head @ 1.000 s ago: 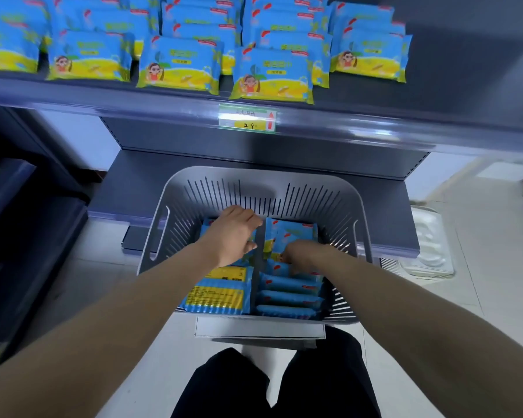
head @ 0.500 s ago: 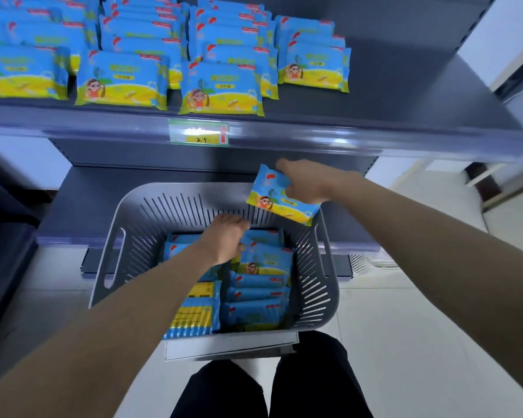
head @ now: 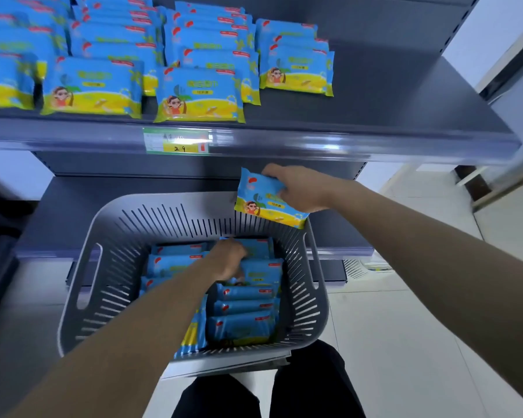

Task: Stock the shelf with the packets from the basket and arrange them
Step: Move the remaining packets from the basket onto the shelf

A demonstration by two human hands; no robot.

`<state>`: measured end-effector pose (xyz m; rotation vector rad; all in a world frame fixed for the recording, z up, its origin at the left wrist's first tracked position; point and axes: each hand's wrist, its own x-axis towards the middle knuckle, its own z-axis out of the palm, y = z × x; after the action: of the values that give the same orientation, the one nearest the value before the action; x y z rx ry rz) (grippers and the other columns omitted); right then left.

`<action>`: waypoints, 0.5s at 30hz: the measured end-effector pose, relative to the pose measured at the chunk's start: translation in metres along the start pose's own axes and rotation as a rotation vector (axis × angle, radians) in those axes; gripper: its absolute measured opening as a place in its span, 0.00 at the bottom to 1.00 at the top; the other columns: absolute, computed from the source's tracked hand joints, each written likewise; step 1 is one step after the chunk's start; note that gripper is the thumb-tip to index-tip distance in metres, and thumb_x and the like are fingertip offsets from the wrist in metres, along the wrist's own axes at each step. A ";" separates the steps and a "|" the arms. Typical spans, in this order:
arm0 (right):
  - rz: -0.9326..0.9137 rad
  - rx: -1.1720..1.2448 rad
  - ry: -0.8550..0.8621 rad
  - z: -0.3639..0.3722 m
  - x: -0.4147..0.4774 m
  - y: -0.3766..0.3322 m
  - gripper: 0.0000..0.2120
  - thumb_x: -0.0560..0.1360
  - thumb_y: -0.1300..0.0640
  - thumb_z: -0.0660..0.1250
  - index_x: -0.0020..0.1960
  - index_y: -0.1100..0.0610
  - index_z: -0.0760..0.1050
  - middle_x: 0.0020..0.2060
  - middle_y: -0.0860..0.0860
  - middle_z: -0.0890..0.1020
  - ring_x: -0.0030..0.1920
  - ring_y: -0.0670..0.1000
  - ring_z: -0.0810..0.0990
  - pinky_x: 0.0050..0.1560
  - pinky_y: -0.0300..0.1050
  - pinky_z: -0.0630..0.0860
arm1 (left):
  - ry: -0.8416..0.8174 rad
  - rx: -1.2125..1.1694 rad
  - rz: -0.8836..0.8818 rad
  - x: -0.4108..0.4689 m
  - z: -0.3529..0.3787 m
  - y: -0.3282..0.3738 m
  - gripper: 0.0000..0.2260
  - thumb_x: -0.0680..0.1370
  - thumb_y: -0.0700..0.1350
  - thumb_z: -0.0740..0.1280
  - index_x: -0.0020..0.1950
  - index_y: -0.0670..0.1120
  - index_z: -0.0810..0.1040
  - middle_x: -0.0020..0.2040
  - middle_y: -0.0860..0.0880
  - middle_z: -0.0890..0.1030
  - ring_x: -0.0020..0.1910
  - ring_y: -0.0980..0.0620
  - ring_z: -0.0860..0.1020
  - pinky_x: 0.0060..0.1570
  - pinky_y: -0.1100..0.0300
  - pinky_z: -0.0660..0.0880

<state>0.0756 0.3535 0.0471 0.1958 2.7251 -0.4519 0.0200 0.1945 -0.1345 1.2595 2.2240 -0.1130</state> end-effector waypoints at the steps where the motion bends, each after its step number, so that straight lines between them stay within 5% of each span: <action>1: -0.003 -0.004 0.000 -0.004 -0.001 0.000 0.22 0.78 0.65 0.55 0.69 0.51 0.61 0.56 0.56 0.75 0.48 0.57 0.74 0.41 0.46 0.69 | 0.022 -0.042 -0.008 -0.005 -0.006 0.000 0.19 0.72 0.50 0.72 0.58 0.42 0.78 0.55 0.44 0.79 0.54 0.46 0.76 0.52 0.55 0.73; 4: -0.002 -0.026 0.007 -0.025 -0.009 -0.007 0.21 0.78 0.65 0.55 0.68 0.50 0.62 0.55 0.55 0.74 0.46 0.56 0.74 0.35 0.45 0.68 | 0.078 -0.154 -0.032 -0.026 -0.039 0.001 0.17 0.74 0.48 0.71 0.59 0.41 0.76 0.57 0.43 0.78 0.54 0.45 0.75 0.51 0.56 0.71; 11: 0.004 -0.021 0.148 -0.116 -0.037 -0.020 0.24 0.76 0.66 0.54 0.68 0.49 0.64 0.55 0.54 0.75 0.49 0.57 0.75 0.46 0.49 0.74 | 0.203 -0.165 0.069 -0.091 -0.147 0.018 0.15 0.74 0.48 0.70 0.56 0.43 0.74 0.50 0.45 0.76 0.48 0.47 0.74 0.46 0.54 0.71; 15: 0.083 -0.068 0.258 -0.168 -0.043 -0.002 0.27 0.75 0.67 0.55 0.73 0.53 0.60 0.59 0.54 0.73 0.53 0.58 0.74 0.47 0.41 0.67 | 0.355 -0.179 0.126 -0.119 -0.206 0.036 0.10 0.73 0.47 0.70 0.51 0.45 0.76 0.45 0.47 0.77 0.39 0.52 0.73 0.37 0.57 0.70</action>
<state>0.0583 0.4043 0.2115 0.3706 2.9643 -0.3292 0.0050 0.1948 0.1059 1.4003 2.3734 0.3787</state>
